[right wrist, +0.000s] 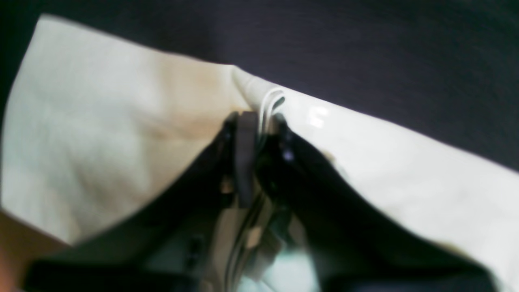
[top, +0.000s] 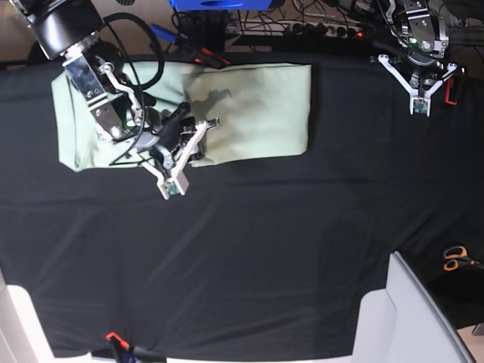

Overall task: Fold the T-shirt properly
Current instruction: 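Grasp the strip's other end with the right gripper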

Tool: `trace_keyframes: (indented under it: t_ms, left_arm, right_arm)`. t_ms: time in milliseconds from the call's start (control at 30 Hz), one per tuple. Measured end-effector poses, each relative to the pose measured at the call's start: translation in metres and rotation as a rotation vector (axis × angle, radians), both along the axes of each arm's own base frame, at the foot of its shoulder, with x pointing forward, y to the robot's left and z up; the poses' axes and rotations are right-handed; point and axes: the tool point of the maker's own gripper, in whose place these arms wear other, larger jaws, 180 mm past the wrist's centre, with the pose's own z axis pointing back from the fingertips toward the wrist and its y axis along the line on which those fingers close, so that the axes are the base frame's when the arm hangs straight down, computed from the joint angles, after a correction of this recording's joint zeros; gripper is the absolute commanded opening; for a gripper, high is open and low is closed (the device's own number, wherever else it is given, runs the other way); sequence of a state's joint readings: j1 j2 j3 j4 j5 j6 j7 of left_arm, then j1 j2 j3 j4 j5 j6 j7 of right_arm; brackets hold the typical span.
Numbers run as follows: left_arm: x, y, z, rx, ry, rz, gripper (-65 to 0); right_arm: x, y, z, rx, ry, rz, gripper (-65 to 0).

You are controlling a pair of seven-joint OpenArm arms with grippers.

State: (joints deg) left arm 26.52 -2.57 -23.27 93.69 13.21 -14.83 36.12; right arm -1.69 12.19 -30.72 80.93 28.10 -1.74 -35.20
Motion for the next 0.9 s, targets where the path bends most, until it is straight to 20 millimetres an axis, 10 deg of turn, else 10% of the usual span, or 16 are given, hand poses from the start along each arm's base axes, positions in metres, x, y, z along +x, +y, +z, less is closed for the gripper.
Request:
trace_keyframes:
  t_ms: [100, 233, 533, 900]
  left_arm:
    - [0.0, 0.0, 0.0, -0.001, 0.0, 0.0, -65.0]
    - [-0.001, 0.0, 0.0, -0.001, 0.002, 0.0, -65.0]
    - [-0.003, 0.0, -0.001, -0.002, 0.008, 0.002, -65.0]
    - [0.002, 0.0, 0.0, 0.0, -0.003, 0.0, -65.0]
  right_arm:
    - [0.001, 0.001, 0.019, 0.018, -0.045, -0.036, -27.0]
    - [-0.001, 0.0, 0.047, 0.044, -0.1, -0.068, -24.8]
    - [0.0, -0.153, 0.056, 0.086, -0.117, -0.444, -14.1]
    - [-0.045, -0.207, 0.04, 0.321, -0.12, -0.464, -12.8]
